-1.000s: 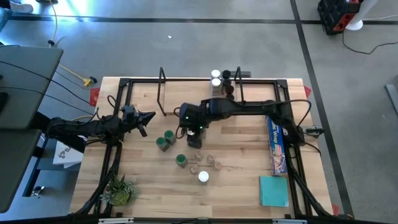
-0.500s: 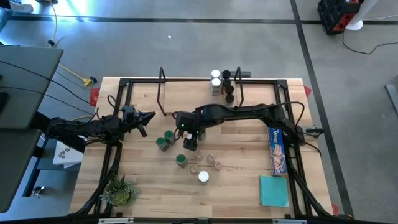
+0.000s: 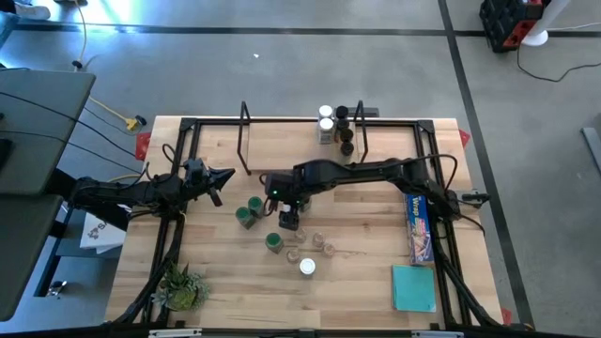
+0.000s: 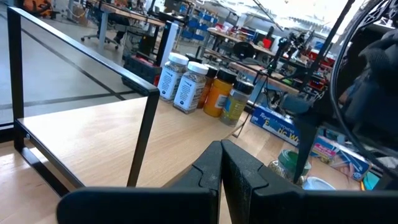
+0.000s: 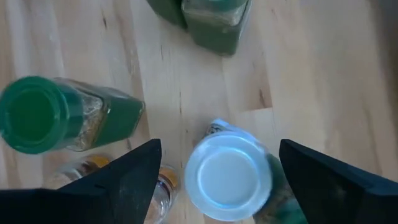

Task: Shelf spices
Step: Put the top white seasoning bottle on the shelf and align with the other white seasoning bottles

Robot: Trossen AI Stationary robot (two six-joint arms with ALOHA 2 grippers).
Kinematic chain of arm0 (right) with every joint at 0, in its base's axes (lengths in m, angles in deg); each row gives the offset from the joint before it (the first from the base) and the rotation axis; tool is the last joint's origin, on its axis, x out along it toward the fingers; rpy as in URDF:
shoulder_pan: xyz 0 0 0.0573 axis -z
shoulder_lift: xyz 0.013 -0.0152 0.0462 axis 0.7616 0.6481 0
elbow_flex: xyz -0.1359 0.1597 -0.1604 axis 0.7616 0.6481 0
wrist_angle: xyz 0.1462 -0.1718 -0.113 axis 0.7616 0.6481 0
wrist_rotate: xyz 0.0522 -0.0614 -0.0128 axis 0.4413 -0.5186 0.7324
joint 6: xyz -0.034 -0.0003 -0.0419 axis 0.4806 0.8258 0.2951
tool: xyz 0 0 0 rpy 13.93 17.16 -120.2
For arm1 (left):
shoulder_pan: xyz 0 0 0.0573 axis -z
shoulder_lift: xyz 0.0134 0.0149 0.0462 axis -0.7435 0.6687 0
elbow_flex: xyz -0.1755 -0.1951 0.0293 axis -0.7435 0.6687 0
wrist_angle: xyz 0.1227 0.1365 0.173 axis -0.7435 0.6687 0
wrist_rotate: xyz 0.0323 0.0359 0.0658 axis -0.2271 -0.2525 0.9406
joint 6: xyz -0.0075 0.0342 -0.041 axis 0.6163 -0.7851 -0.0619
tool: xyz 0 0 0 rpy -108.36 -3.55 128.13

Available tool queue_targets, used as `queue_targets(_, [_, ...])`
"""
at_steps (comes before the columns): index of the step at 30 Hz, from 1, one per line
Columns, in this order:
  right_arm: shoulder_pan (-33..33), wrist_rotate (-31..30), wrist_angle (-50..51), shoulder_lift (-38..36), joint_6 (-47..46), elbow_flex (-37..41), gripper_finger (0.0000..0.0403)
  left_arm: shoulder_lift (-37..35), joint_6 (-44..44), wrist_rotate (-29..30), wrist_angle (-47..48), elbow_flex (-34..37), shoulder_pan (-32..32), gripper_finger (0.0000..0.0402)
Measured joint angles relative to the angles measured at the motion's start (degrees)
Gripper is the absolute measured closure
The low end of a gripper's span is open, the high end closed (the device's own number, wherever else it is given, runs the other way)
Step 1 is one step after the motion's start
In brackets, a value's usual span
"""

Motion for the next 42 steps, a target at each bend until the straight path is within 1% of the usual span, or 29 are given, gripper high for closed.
queue_targets(2, [0.0, 1.0, -0.6, 0.7, 0.0, 0.0, 0.0084, 0.0, 0.0, 0.0, 0.0, 0.0, 0.0, 0.0396])
queue_targets(6, [0.0, 1.1, -0.7, 1.0, -0.4, 0.0, 0.0090, 0.0, 0.0, 0.0, 0.0, 0.0, 0.0, 0.0396])
queue_targets(13, [-0.2, 1.5, 0.4, 0.9, -3.4, 0.0, 0.0114, 0.0, 0.0, 0.0, 0.0, 0.0, 0.0, 0.0396])
queue_targets(17, [-0.2, 1.6, 0.8, 0.9, -4.1, 0.0, 0.0139, 0.0, 0.0, 0.0, 0.0, 0.0, 0.0, 0.0396])
queue_targets(24, [-0.2, 2.4, 0.8, 0.9, -3.8, 0.0, 0.0212, 0.0, 0.0, 0.0, 0.0, 0.0, 0.0, 0.0396])
queue_targets(28, [-0.2, 2.5, 0.7, 0.9, -2.5, 0.0, 0.0214, 0.0, 0.0, 0.0, 0.0, 0.0, 0.0, 0.0396])
queue_targets(32, [0.6, 3.3, 0.7, 0.9, 2.3, -0.9, 0.0214, 0.0, 0.0, 0.0, 0.0, 0.0, 0.0, 0.0396])
queue_targets(38, [3.8, 4.6, 0.3, 0.8, 17.6, -5.2, 0.0214, 0.0, 0.0, 0.0, 0.0, 0.0, 0.0, 0.0396])
queue_targets(42, [5.7, 5.0, 1.5, 0.8, 25.0, -8.1, 0.0214, 0.0, 0.0, 0.0, 0.0, 0.0, 0.0, 0.0396])
